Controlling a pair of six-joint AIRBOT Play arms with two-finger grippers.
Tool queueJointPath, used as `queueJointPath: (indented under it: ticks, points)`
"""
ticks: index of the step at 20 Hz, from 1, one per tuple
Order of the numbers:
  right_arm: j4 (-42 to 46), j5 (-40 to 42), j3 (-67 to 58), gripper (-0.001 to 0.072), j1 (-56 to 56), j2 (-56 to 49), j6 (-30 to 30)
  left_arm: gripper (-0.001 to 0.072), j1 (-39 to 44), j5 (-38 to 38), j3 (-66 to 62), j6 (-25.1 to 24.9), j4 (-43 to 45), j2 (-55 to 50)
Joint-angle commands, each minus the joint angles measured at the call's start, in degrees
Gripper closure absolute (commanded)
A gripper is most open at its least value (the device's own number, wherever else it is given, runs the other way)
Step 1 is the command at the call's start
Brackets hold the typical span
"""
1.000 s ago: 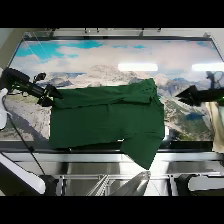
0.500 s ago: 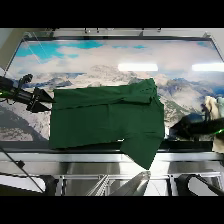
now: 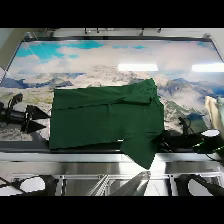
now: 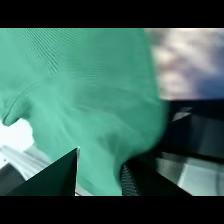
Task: Fold the shirts.
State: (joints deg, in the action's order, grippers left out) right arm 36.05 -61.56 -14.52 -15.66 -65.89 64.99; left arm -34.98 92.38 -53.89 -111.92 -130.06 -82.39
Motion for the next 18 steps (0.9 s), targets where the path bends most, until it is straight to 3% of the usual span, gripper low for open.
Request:
queueJointPath:
  ticks: [1,3,4,5,9,12,18]
  points:
    - [-4.79,1.68,0.81,0.0572,3.52,-1.46,-5.31,0.0008,-4.04,-0.98,7.82,-0.04,0.07,1.73]
    - [-4.13,1.57,0.81,0.0693,3.48,-1.05,-5.22,0.0029,-4.7,-1.97,11.13,-0.04,0.31,1.73]
    - [-3.96,1.57,0.81,0.0689,3.5,-0.76,-5.25,0.0128,-4.68,-2.45,12.33,-0.04,1.81,1.73]
    - [-3.93,1.6,0.81,0.069,3.5,-0.55,-5.27,0.0183,-4.61,-2.75,13.2,-0.04,4.13,1.73]
    - [-3.76,1.53,0.79,0.069,3.5,-0.46,-5.55,0.0181,-4.57,-4.39,12.59,3.54,15.08,1.73]
    - [-3.76,1.49,0.79,0.069,3.5,-0.46,-6.12,0.018,-4.59,-6.1,10.67,3.5,19.52,1.73]
    - [-3.76,1.53,0.79,0.069,3.5,-0.46,-6.58,0.0181,-4.63,-9.66,9.7,-5.6,16.26,0.2]
